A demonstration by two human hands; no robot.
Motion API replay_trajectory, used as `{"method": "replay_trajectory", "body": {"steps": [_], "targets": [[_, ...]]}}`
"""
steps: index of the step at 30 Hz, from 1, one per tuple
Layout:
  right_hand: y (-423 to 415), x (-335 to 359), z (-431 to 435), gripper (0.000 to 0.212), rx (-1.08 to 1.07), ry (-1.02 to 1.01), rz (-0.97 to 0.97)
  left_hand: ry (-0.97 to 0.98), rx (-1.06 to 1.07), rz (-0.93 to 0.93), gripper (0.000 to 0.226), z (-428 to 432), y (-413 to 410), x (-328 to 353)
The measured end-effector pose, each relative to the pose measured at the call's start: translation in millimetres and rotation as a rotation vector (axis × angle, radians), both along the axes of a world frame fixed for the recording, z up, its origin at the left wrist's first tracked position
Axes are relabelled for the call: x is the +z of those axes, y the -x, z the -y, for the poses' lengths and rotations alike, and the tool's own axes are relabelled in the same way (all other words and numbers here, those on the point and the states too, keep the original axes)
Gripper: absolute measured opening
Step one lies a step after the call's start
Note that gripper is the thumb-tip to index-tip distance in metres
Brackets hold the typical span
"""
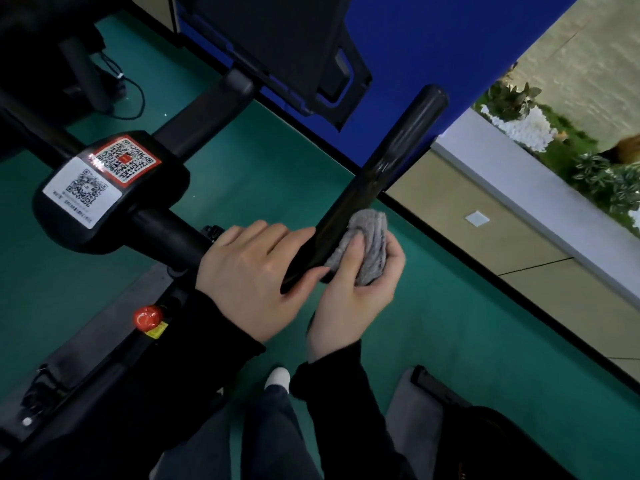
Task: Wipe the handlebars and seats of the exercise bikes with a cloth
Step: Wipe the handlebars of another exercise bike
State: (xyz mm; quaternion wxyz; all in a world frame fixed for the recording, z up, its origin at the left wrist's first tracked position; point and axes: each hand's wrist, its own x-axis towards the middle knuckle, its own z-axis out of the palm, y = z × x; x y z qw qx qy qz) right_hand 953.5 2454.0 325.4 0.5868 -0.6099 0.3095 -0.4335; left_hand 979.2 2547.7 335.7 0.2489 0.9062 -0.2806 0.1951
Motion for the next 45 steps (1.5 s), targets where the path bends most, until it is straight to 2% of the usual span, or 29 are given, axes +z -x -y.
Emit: {"method": "replay_trajectory", "body": {"steps": [8,15,19,22,28,35,40,45], "targets": [[-8,-7,14,0.016,-0.022,-0.172,-0.036,-0.013,-0.022,-0.013,0.040,-3,1,1],[26,-11,-4,0.037,0.221,-0.517,0.040,-0.023,-0.035,-0.055,0.041,-4,0,3],[29,-11,7,0.042,0.321,-0.494,-0.048,-0.021,-0.045,-0.068,0.042,-4,0,5],[16,-9,14,0.046,0.412,-0.569,-0.120,-0.027,-0.040,-0.079,0.041,-4,1,7],[23,-3,26,0.045,0.601,-0.655,-0.128,-0.031,-0.046,-0.076,0.041,-4,1,6],[2,2,40,0.048,0.632,-0.743,-0.085,-0.040,-0.050,-0.064,0.042,-5,-1,5],[11,4,39,0.050,0.848,-0.760,-0.143,-0.043,-0.045,-0.069,0.042,-5,0,5],[-4,9,53,0.044,0.704,-0.779,-0.084,-0.032,-0.066,-0.108,0.042,-4,0,8]]}}
